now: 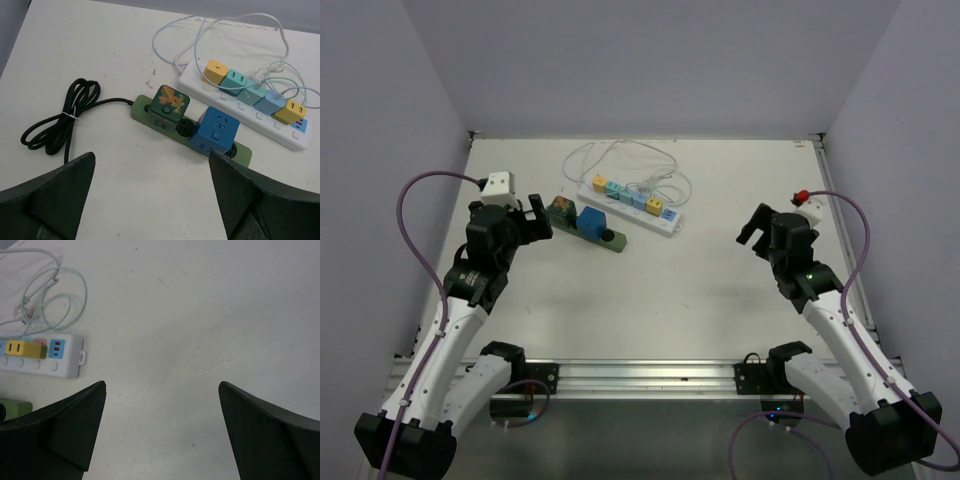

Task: Pull the plug off the socket

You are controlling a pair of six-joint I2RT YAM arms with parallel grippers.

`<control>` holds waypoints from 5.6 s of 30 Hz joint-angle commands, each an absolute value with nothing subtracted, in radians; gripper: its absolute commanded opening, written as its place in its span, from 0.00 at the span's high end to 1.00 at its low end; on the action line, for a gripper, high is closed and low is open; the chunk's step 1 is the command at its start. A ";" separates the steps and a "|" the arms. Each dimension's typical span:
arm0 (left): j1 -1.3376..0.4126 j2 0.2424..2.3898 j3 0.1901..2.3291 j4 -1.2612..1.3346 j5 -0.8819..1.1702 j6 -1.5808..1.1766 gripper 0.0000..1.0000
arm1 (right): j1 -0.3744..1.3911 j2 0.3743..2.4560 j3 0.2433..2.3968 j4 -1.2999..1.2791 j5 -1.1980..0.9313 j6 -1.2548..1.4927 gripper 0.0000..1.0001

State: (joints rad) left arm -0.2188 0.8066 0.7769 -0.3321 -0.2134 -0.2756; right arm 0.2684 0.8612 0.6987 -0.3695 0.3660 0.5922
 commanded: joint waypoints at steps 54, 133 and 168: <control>-0.170 0.727 0.796 -0.313 -0.204 -0.282 0.00 | 0.805 2.220 1.738 -0.126 -0.316 -0.245 0.06; -0.923 1.364 0.302 0.578 -0.549 -0.354 1.00 | 0.719 1.448 0.831 0.132 -0.369 -0.041 0.83; -0.923 1.405 0.339 0.539 -0.532 -0.374 1.00 | 0.902 1.404 0.865 0.094 -0.060 -0.138 0.81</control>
State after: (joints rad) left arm -0.9192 1.3655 0.3340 0.6327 -0.5209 -0.3676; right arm 0.7742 1.4506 0.7784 0.0280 -0.3256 -0.0055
